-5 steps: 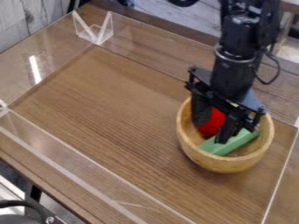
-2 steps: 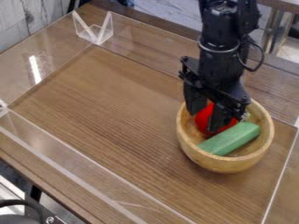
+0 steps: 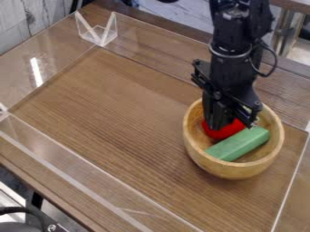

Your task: Move the red fruit to the left

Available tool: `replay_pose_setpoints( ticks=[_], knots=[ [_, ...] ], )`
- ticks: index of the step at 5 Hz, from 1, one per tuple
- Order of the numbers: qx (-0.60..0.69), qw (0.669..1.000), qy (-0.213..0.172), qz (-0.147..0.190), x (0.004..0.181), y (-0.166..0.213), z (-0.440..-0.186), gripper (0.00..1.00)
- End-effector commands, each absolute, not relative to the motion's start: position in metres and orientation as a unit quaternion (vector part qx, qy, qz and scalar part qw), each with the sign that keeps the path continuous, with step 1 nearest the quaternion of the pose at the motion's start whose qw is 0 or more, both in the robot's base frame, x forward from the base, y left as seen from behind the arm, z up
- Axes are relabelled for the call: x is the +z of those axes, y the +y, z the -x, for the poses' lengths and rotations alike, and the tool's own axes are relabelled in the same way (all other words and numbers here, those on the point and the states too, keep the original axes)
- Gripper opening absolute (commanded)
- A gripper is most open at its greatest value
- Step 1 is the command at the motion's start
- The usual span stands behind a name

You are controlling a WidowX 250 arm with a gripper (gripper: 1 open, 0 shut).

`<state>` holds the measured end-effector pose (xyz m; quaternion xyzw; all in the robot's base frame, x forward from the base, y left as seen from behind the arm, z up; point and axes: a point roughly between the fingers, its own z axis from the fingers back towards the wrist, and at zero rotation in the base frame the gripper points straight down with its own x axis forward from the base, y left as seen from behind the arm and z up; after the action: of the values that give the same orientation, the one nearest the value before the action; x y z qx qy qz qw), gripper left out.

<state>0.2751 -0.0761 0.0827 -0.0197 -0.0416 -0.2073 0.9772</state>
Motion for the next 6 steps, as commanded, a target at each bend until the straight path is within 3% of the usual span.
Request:
replay_pose_setpoints(
  ticks=[1,3,5,6],
  knots=[
    [-0.222,0.973,-0.061,0.019,0.088,-0.084,-0.28,1.0],
    [-0.223,0.973,-0.064,0.014,0.084,-0.097,-0.293,1.0],
    [-0.226,0.972,-0.067,0.007,0.068,-0.097,-0.289,1.0],
    [-0.191,0.979,-0.07,-0.001,0.078,-0.094,-0.294,1.0]
  ],
)
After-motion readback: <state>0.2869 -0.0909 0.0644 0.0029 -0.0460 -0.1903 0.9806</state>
